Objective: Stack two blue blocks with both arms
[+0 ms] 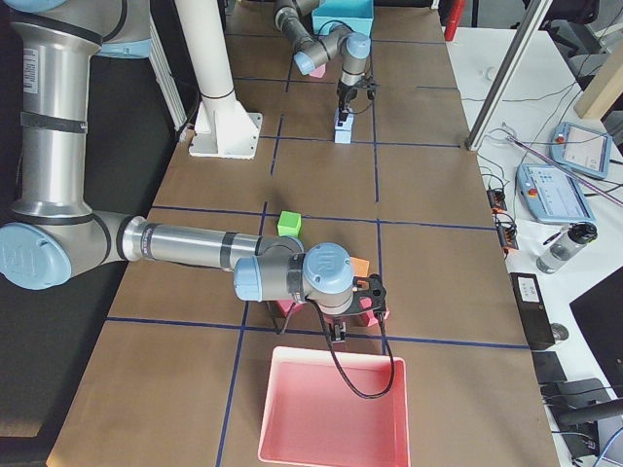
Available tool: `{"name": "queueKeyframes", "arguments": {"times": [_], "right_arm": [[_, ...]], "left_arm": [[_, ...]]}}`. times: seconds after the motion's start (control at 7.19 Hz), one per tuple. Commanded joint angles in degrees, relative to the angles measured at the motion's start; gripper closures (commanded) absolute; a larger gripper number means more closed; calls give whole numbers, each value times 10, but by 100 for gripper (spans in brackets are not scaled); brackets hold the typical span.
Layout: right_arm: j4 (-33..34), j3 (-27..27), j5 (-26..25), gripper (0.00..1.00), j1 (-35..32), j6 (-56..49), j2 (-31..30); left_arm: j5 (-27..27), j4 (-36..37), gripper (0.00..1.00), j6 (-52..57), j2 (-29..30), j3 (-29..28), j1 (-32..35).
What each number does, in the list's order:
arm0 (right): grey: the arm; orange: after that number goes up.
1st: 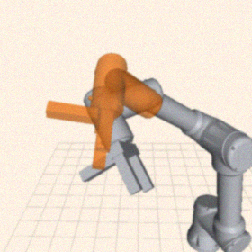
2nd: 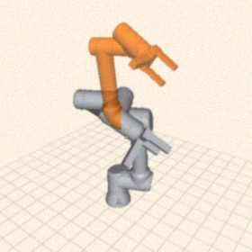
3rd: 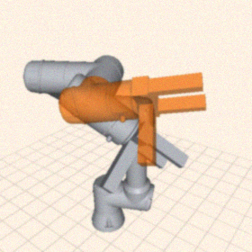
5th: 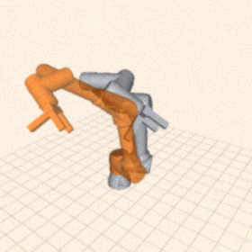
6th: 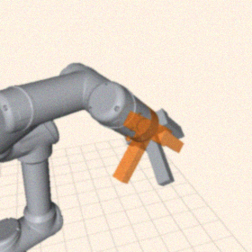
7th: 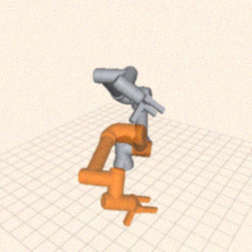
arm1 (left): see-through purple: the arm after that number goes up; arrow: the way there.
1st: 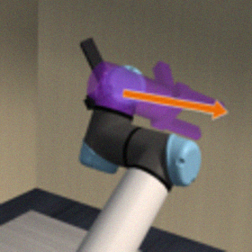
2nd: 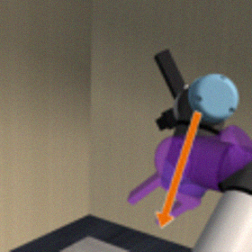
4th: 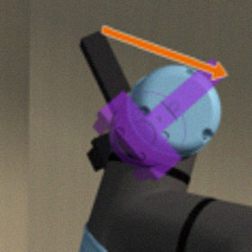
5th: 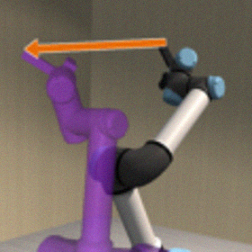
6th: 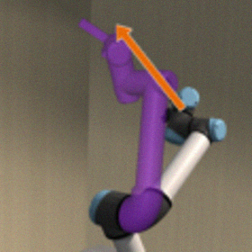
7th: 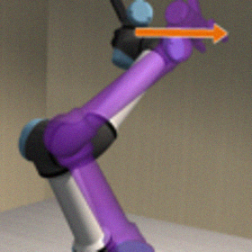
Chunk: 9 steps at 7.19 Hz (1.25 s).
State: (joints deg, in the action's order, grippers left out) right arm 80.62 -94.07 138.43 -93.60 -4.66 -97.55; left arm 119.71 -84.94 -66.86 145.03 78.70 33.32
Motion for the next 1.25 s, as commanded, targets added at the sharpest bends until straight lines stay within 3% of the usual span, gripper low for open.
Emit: {"name": "queueKeyframes", "arguments": {"times": [0.0, 0.28, 0.83, 1.11], "right_arm": [[1, 1, 0, 0, 0, 0, 1], [1, 1, 0, 0, 0, 0, 3], [2, 1, -1, 0, 0, -1, 3], [1, 1, -2, 0, 0, -1, 2]], "left_arm": [[0, -4, 52, 1, 0, -3, 0], [0, -5, 3, 1, 0, -4, 0], [0, -1, 0, 1, 1, 7, 4], [13, 58, 0, 24, -6, 69, 31]]}}
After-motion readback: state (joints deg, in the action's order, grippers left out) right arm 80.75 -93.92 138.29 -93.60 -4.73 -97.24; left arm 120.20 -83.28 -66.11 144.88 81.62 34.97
